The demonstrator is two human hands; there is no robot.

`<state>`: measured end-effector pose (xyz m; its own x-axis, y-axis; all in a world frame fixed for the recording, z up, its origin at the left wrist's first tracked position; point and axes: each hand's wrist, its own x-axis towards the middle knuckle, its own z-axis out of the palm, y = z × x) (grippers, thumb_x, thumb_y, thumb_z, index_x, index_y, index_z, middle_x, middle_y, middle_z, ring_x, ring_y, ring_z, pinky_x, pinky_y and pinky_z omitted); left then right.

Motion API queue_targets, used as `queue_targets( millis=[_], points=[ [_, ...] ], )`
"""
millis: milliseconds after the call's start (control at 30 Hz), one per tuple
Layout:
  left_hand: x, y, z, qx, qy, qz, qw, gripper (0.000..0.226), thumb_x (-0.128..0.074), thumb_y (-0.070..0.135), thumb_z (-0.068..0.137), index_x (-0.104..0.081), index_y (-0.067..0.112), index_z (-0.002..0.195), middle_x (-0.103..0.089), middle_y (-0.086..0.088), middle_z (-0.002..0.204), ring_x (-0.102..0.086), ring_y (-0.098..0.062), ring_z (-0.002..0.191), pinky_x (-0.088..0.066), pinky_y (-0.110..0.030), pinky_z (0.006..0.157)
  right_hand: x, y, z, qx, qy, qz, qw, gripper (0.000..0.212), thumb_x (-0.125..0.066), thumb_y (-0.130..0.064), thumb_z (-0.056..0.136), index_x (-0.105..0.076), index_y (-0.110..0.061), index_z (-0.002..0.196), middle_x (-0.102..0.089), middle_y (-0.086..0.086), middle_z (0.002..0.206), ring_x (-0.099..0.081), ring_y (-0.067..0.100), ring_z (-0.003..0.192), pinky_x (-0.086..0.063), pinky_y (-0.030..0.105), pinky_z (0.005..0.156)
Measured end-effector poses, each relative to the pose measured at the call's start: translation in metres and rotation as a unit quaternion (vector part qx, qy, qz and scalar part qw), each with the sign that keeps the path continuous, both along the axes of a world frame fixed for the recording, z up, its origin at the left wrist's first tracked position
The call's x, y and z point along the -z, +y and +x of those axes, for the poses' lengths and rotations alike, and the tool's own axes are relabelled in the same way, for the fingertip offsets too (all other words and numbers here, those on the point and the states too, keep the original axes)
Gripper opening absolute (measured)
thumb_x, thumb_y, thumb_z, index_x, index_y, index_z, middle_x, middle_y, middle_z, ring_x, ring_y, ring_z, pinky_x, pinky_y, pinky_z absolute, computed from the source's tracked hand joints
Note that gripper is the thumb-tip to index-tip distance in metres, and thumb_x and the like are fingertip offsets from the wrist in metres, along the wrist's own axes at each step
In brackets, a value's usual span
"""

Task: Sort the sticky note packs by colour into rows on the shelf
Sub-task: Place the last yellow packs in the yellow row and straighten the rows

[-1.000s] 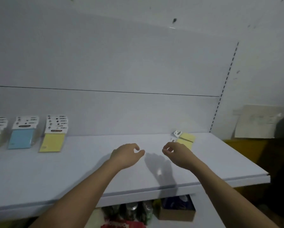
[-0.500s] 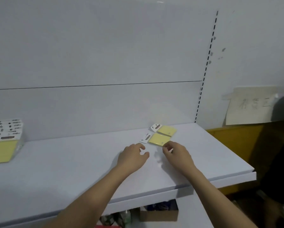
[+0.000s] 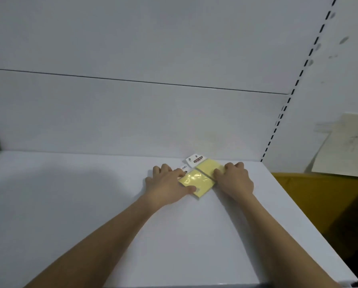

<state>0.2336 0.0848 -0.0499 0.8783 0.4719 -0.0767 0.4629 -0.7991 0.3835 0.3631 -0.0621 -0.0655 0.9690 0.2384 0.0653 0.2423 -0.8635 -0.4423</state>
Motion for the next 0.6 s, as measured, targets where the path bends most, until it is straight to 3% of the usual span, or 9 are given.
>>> queue_targets(
  millis=[100, 167, 267, 333, 433, 600],
  points=[
    [-0.006, 0.002, 0.011, -0.024, -0.004, -0.054, 0.998, 0.054, -0.069, 0.062, 0.069, -0.051, 0.051, 0.119, -0.042, 0.005, 0.128, -0.030, -0.019, 0.127, -0.029, -0.039, 0.103, 0.004, -0.006, 0.003, 0.004, -0.029, 0.057, 0.998, 0.040, -0.050, -0.044, 0.085, -0.050, -0.013, 0.111, -0.049, 0.005, 0.112, -0.049, 0.028, 0.108, -0.037, 0.035, 0.073],
    [-0.005, 0.001, 0.014, -0.030, -0.062, -0.133, 0.989, 0.051, -0.077, 0.053, 0.059, -0.056, 0.050, 0.106, -0.054, 0.010, 0.117, -0.042, -0.017, 0.119, -0.034, -0.038, 0.102, 0.001, -0.011, 0.005, 0.008, -0.002, 0.137, 0.990, 0.037, -0.060, -0.038, 0.081, -0.044, -0.016, 0.106, -0.055, 0.001, 0.099, -0.054, 0.027, 0.095, -0.036, 0.033, 0.070],
    [0.001, -0.013, 0.003, -0.050, -0.196, -0.287, 0.936, 0.046, -0.080, 0.030, 0.059, -0.062, 0.041, 0.099, -0.065, 0.016, 0.080, -0.061, -0.012, 0.084, -0.047, -0.027, 0.080, -0.003, -0.018, 0.005, 0.001, 0.071, 0.304, 0.950, 0.038, -0.062, -0.018, 0.076, -0.040, -0.018, 0.106, -0.058, -0.003, 0.082, -0.059, 0.027, 0.081, -0.046, 0.036, 0.070],
    [-0.001, -0.025, -0.006, -0.080, -0.268, -0.329, 0.902, 0.043, -0.076, 0.007, 0.073, -0.063, 0.031, 0.106, -0.070, 0.005, 0.085, -0.065, -0.015, 0.078, -0.050, -0.018, 0.065, -0.004, -0.020, 0.005, -0.010, 0.118, 0.392, 0.912, 0.042, -0.058, -0.008, 0.074, -0.042, -0.018, 0.111, -0.057, -0.005, 0.085, -0.060, 0.026, 0.084, -0.052, 0.039, 0.078],
    [-0.014, -0.036, -0.021, -0.117, -0.322, -0.385, 0.857, 0.046, -0.070, -0.006, 0.079, -0.062, 0.020, 0.116, -0.069, -0.010, 0.101, -0.069, -0.017, 0.080, -0.058, -0.027, 0.069, -0.006, -0.013, -0.004, -0.051, 0.175, 0.459, 0.870, 0.048, -0.058, -0.015, 0.071, -0.049, -0.020, 0.118, -0.059, -0.002, 0.089, -0.064, 0.027, 0.085, -0.056, 0.045, 0.082],
    [-0.025, -0.047, -0.078, -0.200, -0.410, -0.433, 0.777, 0.044, -0.064, -0.014, 0.080, -0.057, 0.004, 0.119, -0.064, -0.015, 0.109, -0.068, -0.022, 0.085, -0.059, -0.027, 0.067, -0.011, -0.002, -0.035, -0.133, 0.283, 0.538, 0.783, 0.023, -0.055, 0.000, 0.074, -0.061, -0.010, 0.094, -0.062, 0.007, 0.088, -0.063, 0.026, 0.074, -0.060, 0.039, 0.066]
  ],
)
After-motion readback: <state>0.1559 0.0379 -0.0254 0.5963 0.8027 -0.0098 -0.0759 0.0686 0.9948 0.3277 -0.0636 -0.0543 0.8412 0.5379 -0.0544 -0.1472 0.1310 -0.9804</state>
